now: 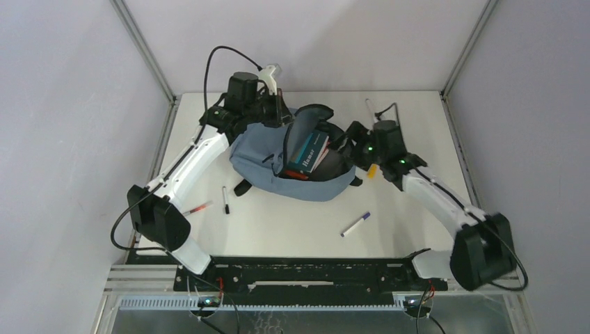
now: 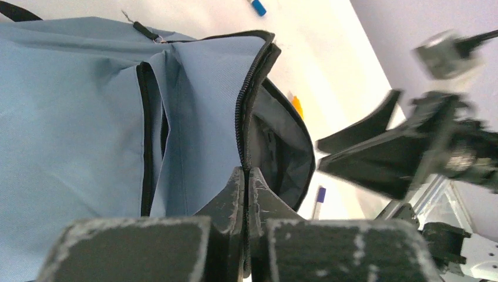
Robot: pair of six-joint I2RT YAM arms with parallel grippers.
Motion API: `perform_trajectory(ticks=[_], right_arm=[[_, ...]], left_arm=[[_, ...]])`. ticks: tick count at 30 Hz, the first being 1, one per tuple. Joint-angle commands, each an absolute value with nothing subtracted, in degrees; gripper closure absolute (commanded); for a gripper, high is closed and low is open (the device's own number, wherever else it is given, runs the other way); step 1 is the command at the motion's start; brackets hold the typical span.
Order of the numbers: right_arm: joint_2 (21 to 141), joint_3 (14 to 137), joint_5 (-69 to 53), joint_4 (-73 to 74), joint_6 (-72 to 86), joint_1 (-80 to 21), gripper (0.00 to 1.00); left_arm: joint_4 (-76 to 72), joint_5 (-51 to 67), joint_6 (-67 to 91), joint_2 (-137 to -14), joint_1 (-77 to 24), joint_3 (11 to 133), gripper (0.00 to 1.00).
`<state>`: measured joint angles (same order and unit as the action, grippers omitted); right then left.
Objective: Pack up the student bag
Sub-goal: Place the book in the student bag, then adjust the student bag at the center of the board.
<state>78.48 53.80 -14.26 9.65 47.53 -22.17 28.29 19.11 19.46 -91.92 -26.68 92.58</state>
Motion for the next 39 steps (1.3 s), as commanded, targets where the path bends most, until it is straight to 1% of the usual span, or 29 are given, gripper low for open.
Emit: perform_trajectory(ticks=[1,2,3,4,5,6,7,9,12,15,19,21,25,28,34,39], right_arm=[[69.1,50.9,-9.0,13.1,42.4,-18.2,0.03],[67.8,50.2,-9.1,13.3,42.0,-17.1,0.03],[67.0,49.9,-9.1,13.9,41.7,-16.2,0.03],[66.4,49.8,-9.1,14.2,41.3,-15.5,0.03],[65.9,49.8,-9.3,14.5,40.9,-14.7,0.03],[65.6,49.8,-9.3,14.9,40.7,-14.2,0.03],[65.3,49.8,-9.3,15.2,40.4,-13.6,0.03],[65.2,49.8,-9.2,15.8,40.1,-12.6,0.03],[65.6,49.8,-9.4,16.5,39.6,-11.4,0.03],[65.8,49.8,-9.1,17.2,39.3,-10.0,0.04],[64.4,49.8,-7.2,17.9,39.2,-7.5,0.04],[63.2,49.8,-6.0,18.1,39.1,-6.1,0.04],[61.6,49.8,-6.5,17.0,38.4,-3.2,0.05],[61.6,49.8,-7.7,16.6,37.9,-2.3,0.05],[64.2,49.8,-9.5,18.1,38.0,-2.6,0.06],[65.6,49.8,-10.3,18.1,37.2,-2.8,0.07]], left_arm=[[27.7,19.0,17.3,-93.9,-29.1,93.2,0.95],[29.4,18.4,16.7,-94.7,-30.1,94.2,0.81],[32.6,17.2,15.5,-95.5,-31.2,95.6,0.62],[35.0,15.5,14.8,-96.4,-31.7,97.2,0.47],[37.1,13.6,14.4,-96.8,-32.0,98.4,0.37],[38.5,11.9,14.3,-96.7,-32.0,99.1,0.3],[39.7,8.6,14.3,-96.2,-31.9,99.2,0.25],[41.1,3.0,14.2,-94.0,-31.8,98.1,0.17],[41.7,-6.0,16.3,-88.9,-31.2,93.1,0.14],[41.7,-10.4,22.4,-83.0,-28.3,83.9,0.17],[41.0,-12.2,32.3,-77.2,-23.7,71.1,0.18],[40.2,-13.8,35.7,-75.2,-23.3,66.6,0.16],[35.3,-11.2,39.1,-72.7,-23.7,60.1,0.1],[33.5,-9.6,39.6,-73.5,-23.6,58.5,0.1],[30.3,-6.9,40.2,-78.6,-25.2,58.3,0.23],[27.0,-5.3,41.1,-84.8,-25.3,58.8,0.26]])
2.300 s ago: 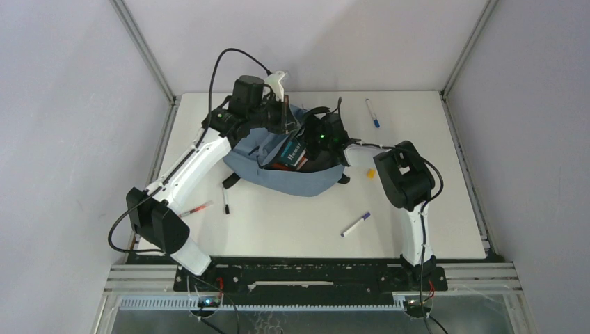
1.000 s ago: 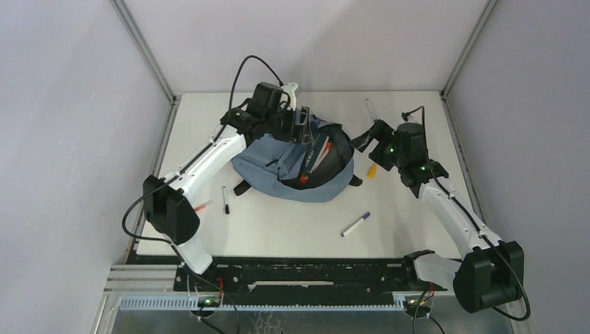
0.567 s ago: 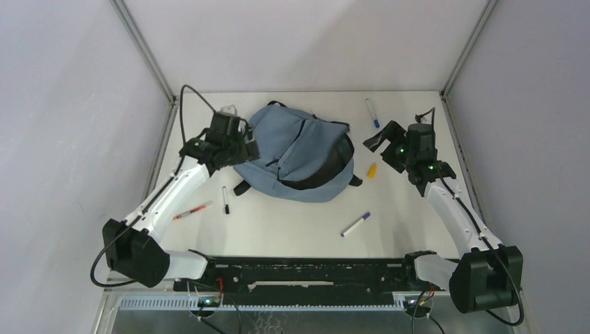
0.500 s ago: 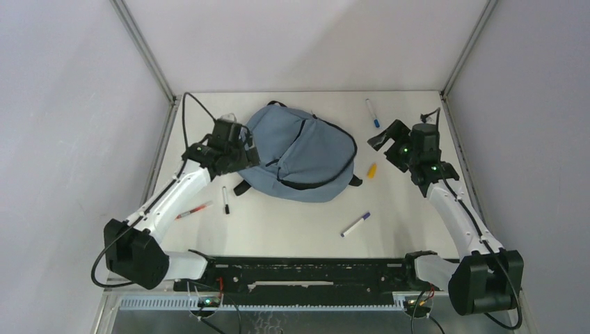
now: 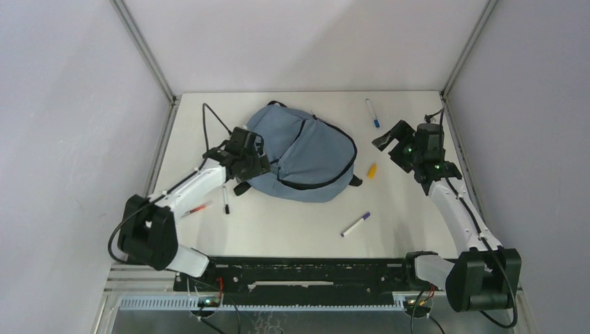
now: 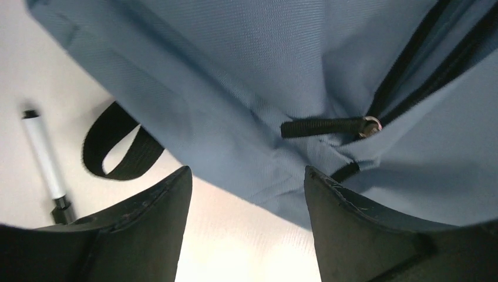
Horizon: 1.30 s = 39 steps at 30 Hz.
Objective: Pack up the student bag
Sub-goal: Adjust the student bag at the center of the board.
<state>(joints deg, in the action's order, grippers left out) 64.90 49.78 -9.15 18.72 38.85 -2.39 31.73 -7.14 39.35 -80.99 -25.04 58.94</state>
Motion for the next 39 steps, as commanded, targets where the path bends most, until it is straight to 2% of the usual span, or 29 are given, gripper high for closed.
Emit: perform_trajectory(ticks=[1,6,10,14,18,22,26,29,32,39], right_arm=[[65.9,49.8,-10.5,18.3,37.0,-2.7,0.07],[66.7,49.8,-10.9,19.2,36.1,-2.8,0.08],[67.2,49.8,-11.0,20.1,35.2,-2.9,0.09],[68.1,49.8,-16.4,18.0,33.8,-3.5,0.14],[66.7,50.1,-14.1,16.9,31.9,-7.9,0.27],[69.2,53.1,-8.6,16.4,28.7,-17.5,0.44],[76.3,54.2,-10.3,14.8,31.3,-22.7,0.57],[83.5,51.3,-10.5,10.2,34.2,-24.4,0.59],[87.5,52.3,-13.8,9.8,35.8,-24.4,0.64],[75.4,58.3,-7.1,13.7,30.9,-24.2,0.59]], left_arm=[[26.6,-5.6,40.9,-86.0,-25.1,59.4,0.26],[27.2,-6.9,36.9,-91.6,-21.9,63.8,0.27],[33.7,-15.8,31.5,-95.2,-20.1,72.2,0.27],[39.1,-20.1,28.2,-96.0,-19.9,80.9,0.28],[39.2,-21.8,22.4,-91.9,-24.3,84.3,0.29],[37.2,-11.6,18.6,-91.0,-28.5,86.0,0.27],[38.0,-4.3,18.8,-93.2,-30.5,88.7,0.27],[38.7,-3.9,18.8,-93.5,-31.2,89.0,0.27],[39.2,-4.7,18.5,-93.9,-31.2,89.2,0.33],[39.9,-8.1,17.1,-94.4,-27.7,88.8,0.32]])
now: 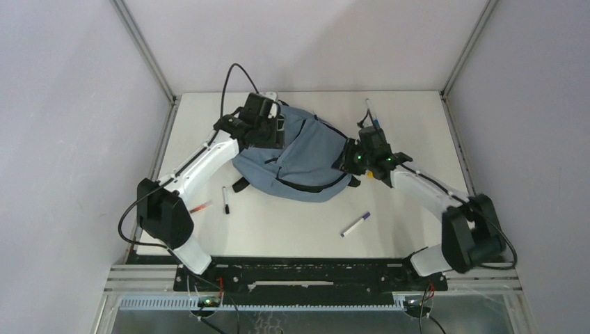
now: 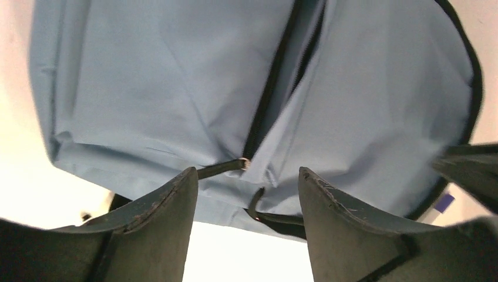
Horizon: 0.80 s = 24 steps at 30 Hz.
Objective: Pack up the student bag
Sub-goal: Adjust the student bag at the center of the board.
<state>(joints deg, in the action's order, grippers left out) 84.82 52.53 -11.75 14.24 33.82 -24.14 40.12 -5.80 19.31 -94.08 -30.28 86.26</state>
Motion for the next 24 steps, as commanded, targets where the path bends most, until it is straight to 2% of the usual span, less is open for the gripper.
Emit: perform_trajectory(ticks=[1,4,10,14,19,24], right_arm=[[73.8,58.7,-6.1,13.8,30.3,-24.0,0.58],[71.7,58.8,-4.8,15.2,30.0,-22.7,0.55],[73.6,57.0,-7.0,20.8,30.2,-19.6,0.53],[74.5,52.9,-10.3,19.5,30.8,-19.6,0.49],[80.9,51.2,-13.1,13.4,31.6,-20.3,0.5],[89.6,52.2,-15.1,3.3,31.9,-19.8,0.53]], left_arm=[[40.3,-10.3,16.6,-95.8,-27.6,89.8,0.31],[40.9,-16.0,17.0,-101.1,-27.4,94.0,0.31],[44.5,-12.3,16.4,-108.9,-27.4,99.6,0.32],[42.6,-11.4,15.2,-106.8,-30.7,95.6,0.32],[41.2,-9.0,15.8,-105.3,-35.1,93.1,0.32],[30.1,-2.3,21.7,-98.7,-35.2,80.1,0.33]])
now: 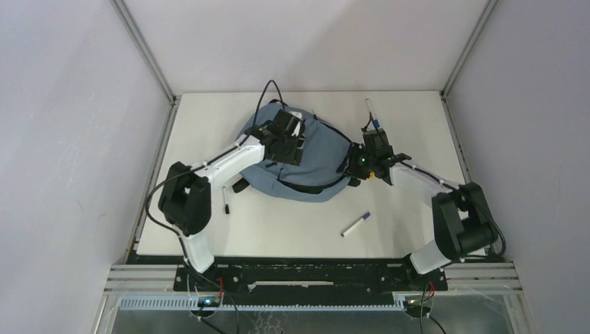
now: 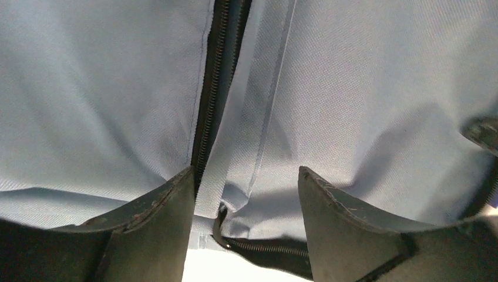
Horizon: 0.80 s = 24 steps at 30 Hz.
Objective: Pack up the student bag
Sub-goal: Adjust the student bag at the center of the board.
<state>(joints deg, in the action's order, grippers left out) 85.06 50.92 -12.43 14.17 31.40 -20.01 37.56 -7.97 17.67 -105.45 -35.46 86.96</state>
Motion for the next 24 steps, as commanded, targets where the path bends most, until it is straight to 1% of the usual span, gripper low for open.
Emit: perform_trajectory(ticks=[1,6,11,13,15,19,24], right_arm=[[91.5,53.5,-15.9,3.0,32.3,-19.5,0.54],[97.7,59.7,-17.2,2.0,33.9,-18.2,0.56],[99.8,66.7,-18.9,6.0,32.9,-16.6,0.51],[98.3,68.0,-19.0,8.5,31.3,-16.5,0.47],[95.3,68.2,-18.1,10.8,29.4,-16.4,0.4],[90.0,67.9,-13.6,17.2,26.5,-15.9,0.33],[83.5,63.0,-11.4,18.8,26.2,-14.1,0.29]], left_arm=[[30.1,-1.5,22.3,-98.4,-35.2,79.3,0.33],[29.4,2.5,24.3,-96.1,-35.3,77.6,0.33],[25.7,11.1,25.8,-92.5,-35.3,78.3,0.33],[25.7,12.5,25.9,-91.1,-35.2,79.3,0.32],[24.7,14.2,26.6,-89.4,-34.3,79.1,0.31],[19.2,20.0,30.8,-86.1,-29.4,75.1,0.3],[23.7,14.4,27.7,-84.8,-27.2,75.3,0.3]])
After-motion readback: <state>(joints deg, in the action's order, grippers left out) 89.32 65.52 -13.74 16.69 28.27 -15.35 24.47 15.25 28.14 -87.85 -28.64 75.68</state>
